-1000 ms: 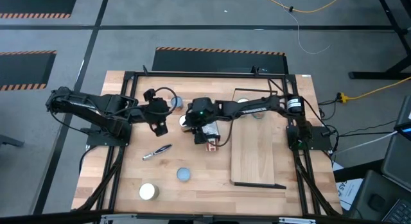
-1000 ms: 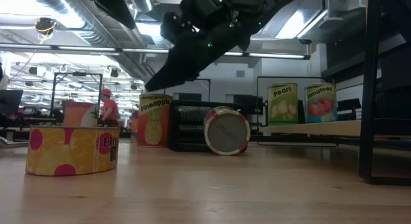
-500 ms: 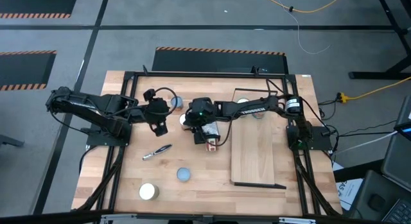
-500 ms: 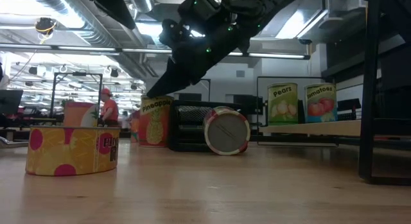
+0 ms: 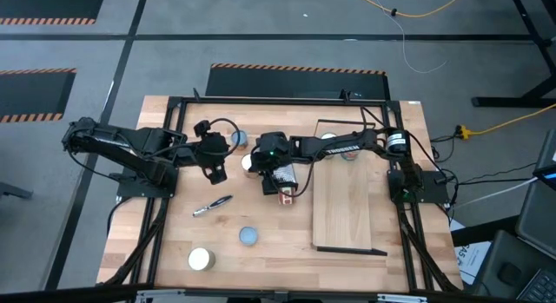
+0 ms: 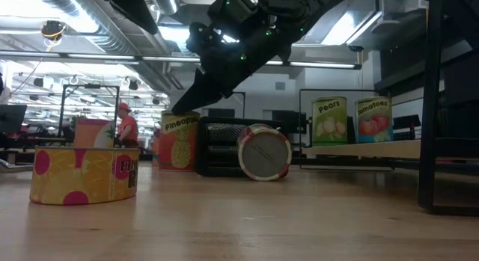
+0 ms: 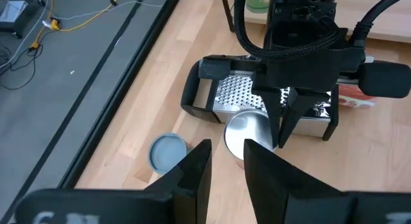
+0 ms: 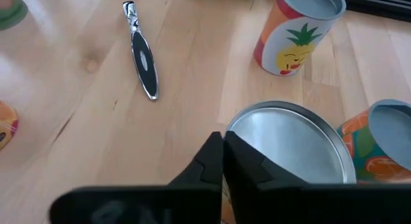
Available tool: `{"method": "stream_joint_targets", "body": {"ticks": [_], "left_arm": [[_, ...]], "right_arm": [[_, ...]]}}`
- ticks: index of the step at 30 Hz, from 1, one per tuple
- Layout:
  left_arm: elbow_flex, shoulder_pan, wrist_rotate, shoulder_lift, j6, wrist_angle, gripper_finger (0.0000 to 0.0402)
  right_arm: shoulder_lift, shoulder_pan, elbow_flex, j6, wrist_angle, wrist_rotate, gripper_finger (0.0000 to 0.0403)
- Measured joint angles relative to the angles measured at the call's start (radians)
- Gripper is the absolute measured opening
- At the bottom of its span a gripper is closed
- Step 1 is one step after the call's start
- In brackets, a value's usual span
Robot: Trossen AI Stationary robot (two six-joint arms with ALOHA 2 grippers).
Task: Pick and place cans onto a shelf
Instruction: Put the canned pineapple on the shelf
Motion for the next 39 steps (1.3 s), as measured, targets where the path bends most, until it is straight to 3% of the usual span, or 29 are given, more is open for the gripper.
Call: {"method": "stream_joint_targets", "body": {"ticks": [13,22,28,39], "left_arm": [[0.000,0.000,0.000,0.000,0.000,0.000,0.0084],[0.000,0.000,0.000,0.000,0.002,0.001,0.0084],[0.000,-0.001,-0.001,0.000,0.002,0.001,0.0084],[0.000,-0.002,0.000,0.000,0.003,0.002,0.0084]], "right_arm": [[-0.044,0.011,-0.006,-0.002,-0.041,0.003,0.0003],[-0.237,0.038,-0.005,-0.002,-0.180,0.001,0.0001],[-0.422,0.077,-0.003,0.065,-0.367,0.005,0.0001],[-0.733,0.239,-0.045,0.319,-0.736,0.243,0.0000]]}}
